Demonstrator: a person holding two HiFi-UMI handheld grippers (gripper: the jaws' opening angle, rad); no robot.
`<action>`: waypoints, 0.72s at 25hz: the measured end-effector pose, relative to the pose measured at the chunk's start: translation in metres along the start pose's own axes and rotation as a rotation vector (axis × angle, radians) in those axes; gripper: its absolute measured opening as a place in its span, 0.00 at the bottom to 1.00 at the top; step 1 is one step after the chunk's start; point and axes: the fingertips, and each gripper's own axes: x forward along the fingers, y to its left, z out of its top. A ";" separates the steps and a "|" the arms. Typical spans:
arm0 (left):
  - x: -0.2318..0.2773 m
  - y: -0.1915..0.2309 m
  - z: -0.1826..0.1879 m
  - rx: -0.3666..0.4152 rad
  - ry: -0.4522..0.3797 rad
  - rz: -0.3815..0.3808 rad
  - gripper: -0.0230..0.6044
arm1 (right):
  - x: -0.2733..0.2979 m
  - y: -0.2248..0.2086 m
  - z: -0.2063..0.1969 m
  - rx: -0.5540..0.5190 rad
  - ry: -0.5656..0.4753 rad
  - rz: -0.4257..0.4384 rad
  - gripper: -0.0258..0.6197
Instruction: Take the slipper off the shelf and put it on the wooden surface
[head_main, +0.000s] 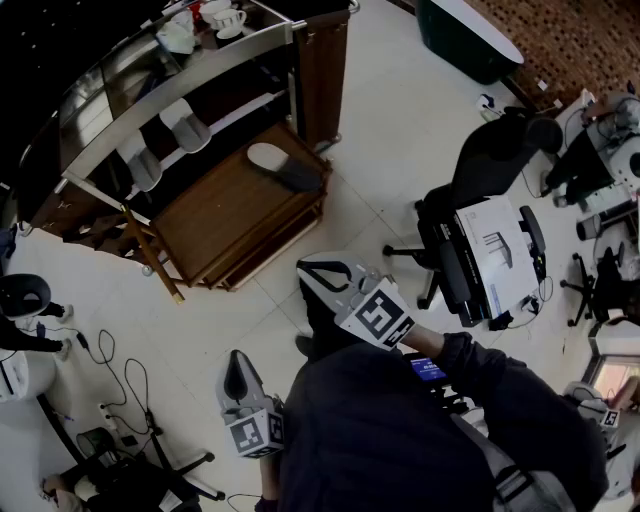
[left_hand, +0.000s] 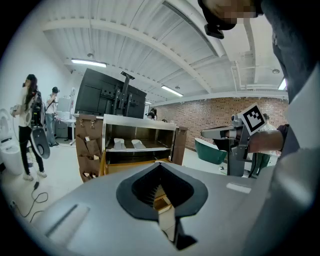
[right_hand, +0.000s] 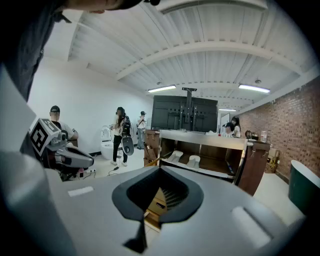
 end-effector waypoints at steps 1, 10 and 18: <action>-0.004 -0.003 -0.004 -0.009 0.017 -0.021 0.07 | -0.006 0.002 -0.009 0.039 0.023 -0.022 0.04; -0.003 0.012 -0.018 -0.041 0.067 -0.022 0.07 | 0.014 0.015 -0.061 0.182 0.192 -0.002 0.16; 0.063 0.036 -0.040 -0.096 0.197 0.027 0.26 | 0.094 -0.027 -0.100 0.215 0.275 0.053 0.23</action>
